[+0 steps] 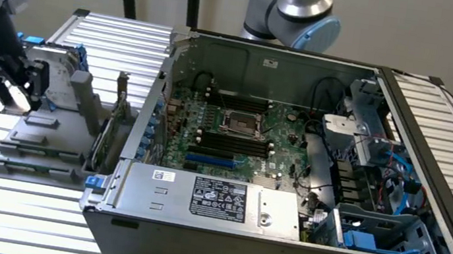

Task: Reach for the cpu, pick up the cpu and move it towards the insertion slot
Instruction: 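Pick up the cpu and move it towards the insertion slot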

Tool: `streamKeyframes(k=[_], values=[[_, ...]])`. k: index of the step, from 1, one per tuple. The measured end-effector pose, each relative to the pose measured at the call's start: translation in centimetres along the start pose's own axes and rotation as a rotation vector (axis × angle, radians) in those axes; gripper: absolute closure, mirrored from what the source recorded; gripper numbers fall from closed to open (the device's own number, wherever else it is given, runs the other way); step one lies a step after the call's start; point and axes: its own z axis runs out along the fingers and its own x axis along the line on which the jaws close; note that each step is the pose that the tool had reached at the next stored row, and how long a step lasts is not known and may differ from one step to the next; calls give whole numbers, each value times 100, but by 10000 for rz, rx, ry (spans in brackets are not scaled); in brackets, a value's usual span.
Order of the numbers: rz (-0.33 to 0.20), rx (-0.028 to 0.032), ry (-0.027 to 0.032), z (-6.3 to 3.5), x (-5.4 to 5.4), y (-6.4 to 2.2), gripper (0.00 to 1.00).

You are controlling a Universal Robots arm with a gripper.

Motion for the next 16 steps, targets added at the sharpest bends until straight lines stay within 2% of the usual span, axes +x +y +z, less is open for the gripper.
streamKeyframes(k=[7, 11, 16], values=[[-56, -20, 12, -318, -55, 4, 45], [-95, -60, 38, -500, -177, 9, 45], [-127, -130, 83, -716, -385, 17, 45]])
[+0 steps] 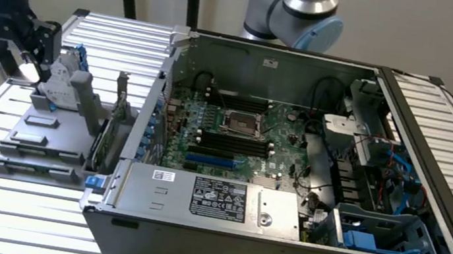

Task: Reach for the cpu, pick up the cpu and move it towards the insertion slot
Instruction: 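Pick up the cpu and move it towards the insertion slot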

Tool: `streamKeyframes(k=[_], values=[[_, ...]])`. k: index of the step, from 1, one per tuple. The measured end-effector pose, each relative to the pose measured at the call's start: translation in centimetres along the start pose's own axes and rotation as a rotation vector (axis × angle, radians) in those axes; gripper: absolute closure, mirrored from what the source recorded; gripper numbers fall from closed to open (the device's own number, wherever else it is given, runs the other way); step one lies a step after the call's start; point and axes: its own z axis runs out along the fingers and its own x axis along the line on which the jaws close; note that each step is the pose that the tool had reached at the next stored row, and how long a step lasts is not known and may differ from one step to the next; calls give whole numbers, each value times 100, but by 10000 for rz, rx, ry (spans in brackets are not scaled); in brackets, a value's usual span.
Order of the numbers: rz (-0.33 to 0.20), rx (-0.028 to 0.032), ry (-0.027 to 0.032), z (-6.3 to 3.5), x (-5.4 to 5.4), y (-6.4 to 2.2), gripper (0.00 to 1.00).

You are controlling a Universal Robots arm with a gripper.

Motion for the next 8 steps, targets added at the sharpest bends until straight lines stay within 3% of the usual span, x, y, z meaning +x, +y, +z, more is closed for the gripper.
streamKeyframes(k=[8], values=[[0, -138, 68, -256, -360, 7, 45]])
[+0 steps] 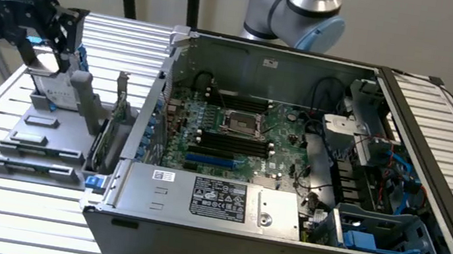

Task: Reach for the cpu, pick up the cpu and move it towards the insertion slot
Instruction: 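Pick up the cpu and move it towards the insertion slot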

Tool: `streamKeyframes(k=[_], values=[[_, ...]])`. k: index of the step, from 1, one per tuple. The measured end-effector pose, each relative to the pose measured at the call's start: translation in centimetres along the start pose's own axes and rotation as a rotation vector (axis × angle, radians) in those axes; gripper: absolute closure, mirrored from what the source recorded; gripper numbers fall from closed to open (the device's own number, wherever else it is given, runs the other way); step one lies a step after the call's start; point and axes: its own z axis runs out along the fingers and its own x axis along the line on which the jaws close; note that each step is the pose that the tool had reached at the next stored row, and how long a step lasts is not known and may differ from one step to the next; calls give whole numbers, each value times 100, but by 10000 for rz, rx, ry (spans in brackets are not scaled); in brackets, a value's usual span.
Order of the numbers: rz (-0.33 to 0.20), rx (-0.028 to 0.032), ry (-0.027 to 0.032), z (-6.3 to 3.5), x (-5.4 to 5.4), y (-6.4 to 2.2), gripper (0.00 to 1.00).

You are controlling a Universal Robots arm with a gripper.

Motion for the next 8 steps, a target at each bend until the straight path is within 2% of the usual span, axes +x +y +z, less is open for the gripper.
streamKeyframes(k=[2, 8], values=[[0, -29, 10, -62, -89, 3, 45], [1, -42, 44, -201, -358, 8, 45]])
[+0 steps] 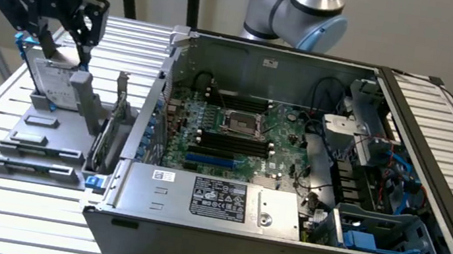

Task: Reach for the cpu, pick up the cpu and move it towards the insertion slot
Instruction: 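Pick up the cpu and move it towards the insertion slot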

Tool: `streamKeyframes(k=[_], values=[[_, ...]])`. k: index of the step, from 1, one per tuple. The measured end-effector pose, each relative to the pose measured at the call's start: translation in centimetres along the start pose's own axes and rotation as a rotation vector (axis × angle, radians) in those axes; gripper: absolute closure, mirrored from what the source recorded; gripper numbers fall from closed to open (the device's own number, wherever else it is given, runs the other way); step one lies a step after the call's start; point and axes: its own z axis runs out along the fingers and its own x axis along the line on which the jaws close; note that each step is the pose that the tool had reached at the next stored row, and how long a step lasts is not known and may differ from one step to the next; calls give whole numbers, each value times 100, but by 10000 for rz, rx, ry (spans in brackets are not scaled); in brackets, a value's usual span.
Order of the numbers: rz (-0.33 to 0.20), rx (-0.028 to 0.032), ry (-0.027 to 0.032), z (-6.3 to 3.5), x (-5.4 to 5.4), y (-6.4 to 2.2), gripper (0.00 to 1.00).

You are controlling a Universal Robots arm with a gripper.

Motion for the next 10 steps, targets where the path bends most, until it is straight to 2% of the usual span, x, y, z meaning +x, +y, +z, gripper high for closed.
streamKeyframes(k=[10], values=[[0, -15, 53, -197, -449, 6, 45]])
